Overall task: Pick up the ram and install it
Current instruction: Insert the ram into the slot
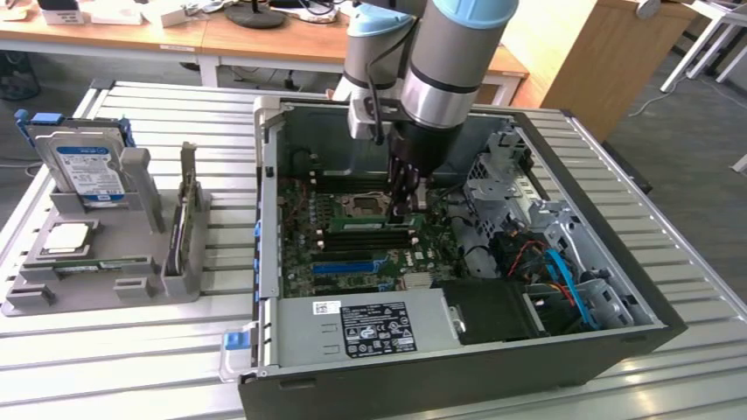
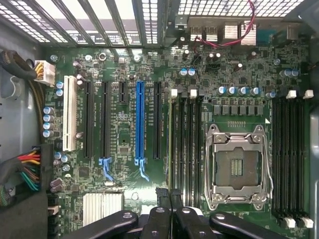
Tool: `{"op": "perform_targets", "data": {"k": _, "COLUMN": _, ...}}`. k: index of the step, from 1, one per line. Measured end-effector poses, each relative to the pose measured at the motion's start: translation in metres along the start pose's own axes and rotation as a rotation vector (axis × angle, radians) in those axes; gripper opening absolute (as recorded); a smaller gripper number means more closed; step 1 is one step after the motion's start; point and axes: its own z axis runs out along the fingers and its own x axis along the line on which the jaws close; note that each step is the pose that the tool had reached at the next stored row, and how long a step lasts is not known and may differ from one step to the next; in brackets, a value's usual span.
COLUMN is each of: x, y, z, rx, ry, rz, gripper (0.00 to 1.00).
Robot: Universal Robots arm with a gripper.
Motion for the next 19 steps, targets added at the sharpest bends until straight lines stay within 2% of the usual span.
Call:
{"op": "perform_targets", "data": {"k": 15, "x": 0.000, "y": -0.0002, "z": 0.0112, "rx": 0.0000, "ry": 0.0036, "rz": 0.000, "gripper": 0.12}}
{"op": "perform_targets", "data": {"k": 19, "x": 0.000, "y": -0.0002, "z": 0.0114, "rx": 0.0000, "ry": 0.0037, "rz": 0.000, "gripper": 0.12}}
